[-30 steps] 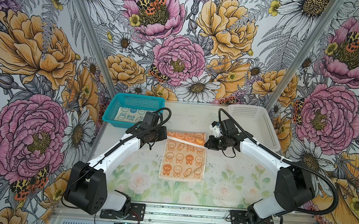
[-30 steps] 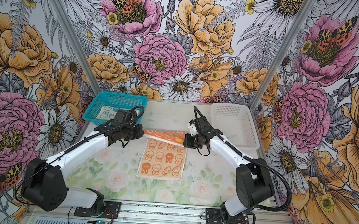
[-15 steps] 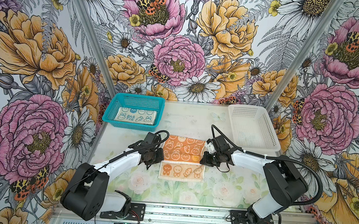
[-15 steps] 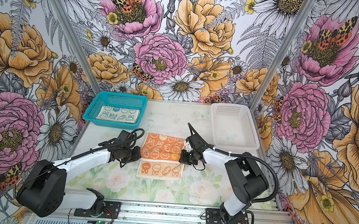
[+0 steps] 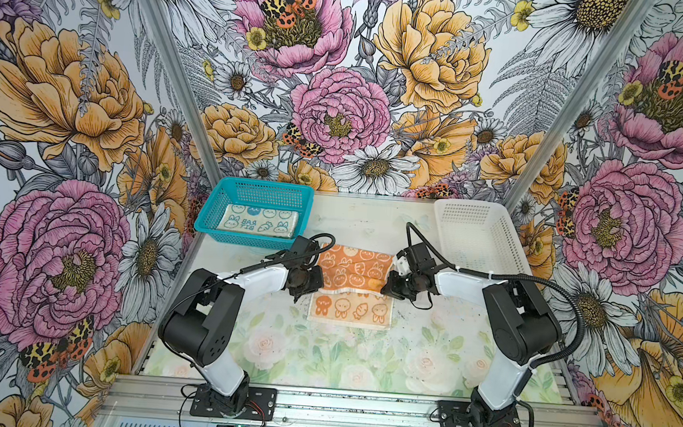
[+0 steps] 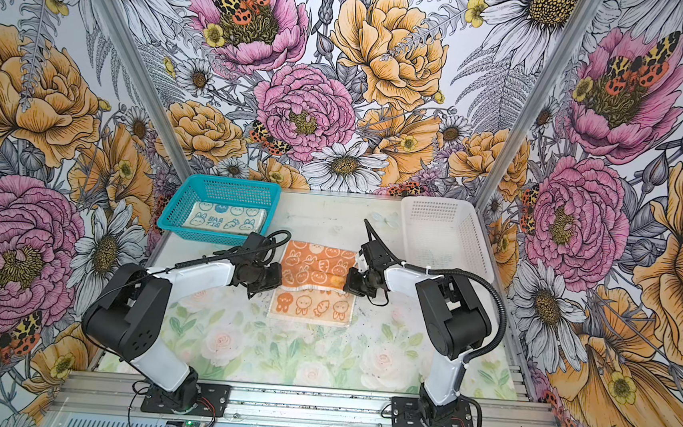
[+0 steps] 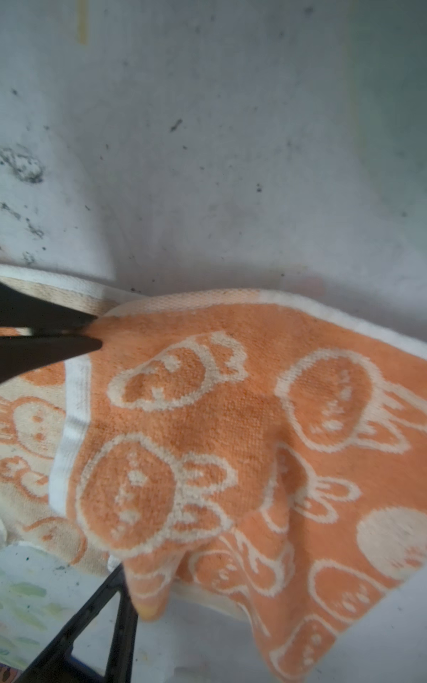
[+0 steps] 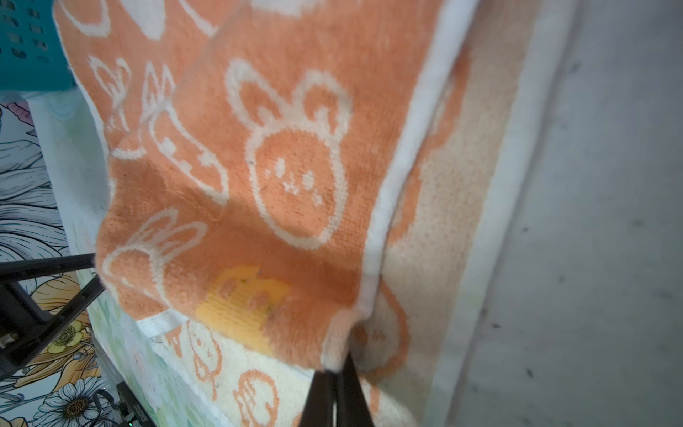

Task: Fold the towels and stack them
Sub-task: 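Lay the held edge down onto the near edge with both grippers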

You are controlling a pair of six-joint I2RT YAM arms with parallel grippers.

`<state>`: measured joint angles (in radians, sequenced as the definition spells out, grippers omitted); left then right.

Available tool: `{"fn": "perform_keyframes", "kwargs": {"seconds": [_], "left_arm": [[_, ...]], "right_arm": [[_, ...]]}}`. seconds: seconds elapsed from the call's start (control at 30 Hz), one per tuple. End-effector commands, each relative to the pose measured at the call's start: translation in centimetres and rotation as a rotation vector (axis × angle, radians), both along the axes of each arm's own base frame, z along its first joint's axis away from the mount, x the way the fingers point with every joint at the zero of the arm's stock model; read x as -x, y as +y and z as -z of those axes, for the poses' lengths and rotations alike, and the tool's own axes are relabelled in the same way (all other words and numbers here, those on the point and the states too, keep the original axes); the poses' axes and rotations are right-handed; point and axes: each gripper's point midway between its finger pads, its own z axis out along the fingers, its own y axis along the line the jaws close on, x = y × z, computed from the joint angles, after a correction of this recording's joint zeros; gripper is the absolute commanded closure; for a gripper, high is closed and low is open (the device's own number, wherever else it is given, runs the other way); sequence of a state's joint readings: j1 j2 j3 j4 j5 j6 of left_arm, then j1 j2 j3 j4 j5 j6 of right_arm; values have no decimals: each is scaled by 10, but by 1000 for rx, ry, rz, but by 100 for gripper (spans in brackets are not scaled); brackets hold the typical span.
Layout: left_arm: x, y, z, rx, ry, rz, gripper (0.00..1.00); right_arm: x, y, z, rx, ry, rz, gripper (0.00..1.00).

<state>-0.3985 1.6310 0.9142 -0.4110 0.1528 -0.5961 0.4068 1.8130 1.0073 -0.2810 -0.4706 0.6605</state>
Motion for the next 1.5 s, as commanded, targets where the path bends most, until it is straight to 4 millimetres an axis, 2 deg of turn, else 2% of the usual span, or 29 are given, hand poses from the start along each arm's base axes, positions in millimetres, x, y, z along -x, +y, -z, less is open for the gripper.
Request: {"fn": "perform_keyframes", "kwargs": {"seconds": [0.0, 0.1, 0.2, 0.3, 0.37, 0.47, 0.7, 0.83, 1.0, 1.1, 1.23, 1.37, 1.47], "left_arm": [[-21, -9, -35, 52, -93, 23, 100], [-23, -7, -57, 50, -137, 25, 100], [-16, -5, -74, 55, -163, 33, 100], [-2, -3, -81, 50, -169, 41, 100], [7, -1, -79, 51, -165, 39, 100], [25, 2, -64, 45, -129, 40, 100], [65, 2, -20, 30, -39, 43, 100], [74, 0, -3, 36, -3, 44, 100], [71, -3, 6, 32, 14, 52, 100], [65, -7, -2, 47, -2, 59, 100], [58, -7, -26, 55, -50, 54, 100], [63, -6, -43, 73, -74, 54, 100], [71, -6, -49, 84, -84, 52, 100]], "right_arm": [[-21, 6, -43, -52, -98, -17, 100], [-19, 3, -73, -55, -148, -28, 100], [-9, -4, -94, -45, -179, -28, 100], [7, -9, -103, -40, -189, -31, 100], [20, -10, -102, -34, -183, -35, 100], [39, -10, -86, -10, -147, -46, 100], [80, -5, -25, 63, -31, -79, 100], [86, -8, 0, 79, 10, -68, 100], [78, -7, 14, 95, 33, -66, 100], [71, 0, 5, 72, 15, -72, 100], [63, 1, -24, 39, -40, -63, 100], [65, -6, -50, 32, -84, -60, 100], [72, -13, -60, 45, -102, -63, 100]]}}
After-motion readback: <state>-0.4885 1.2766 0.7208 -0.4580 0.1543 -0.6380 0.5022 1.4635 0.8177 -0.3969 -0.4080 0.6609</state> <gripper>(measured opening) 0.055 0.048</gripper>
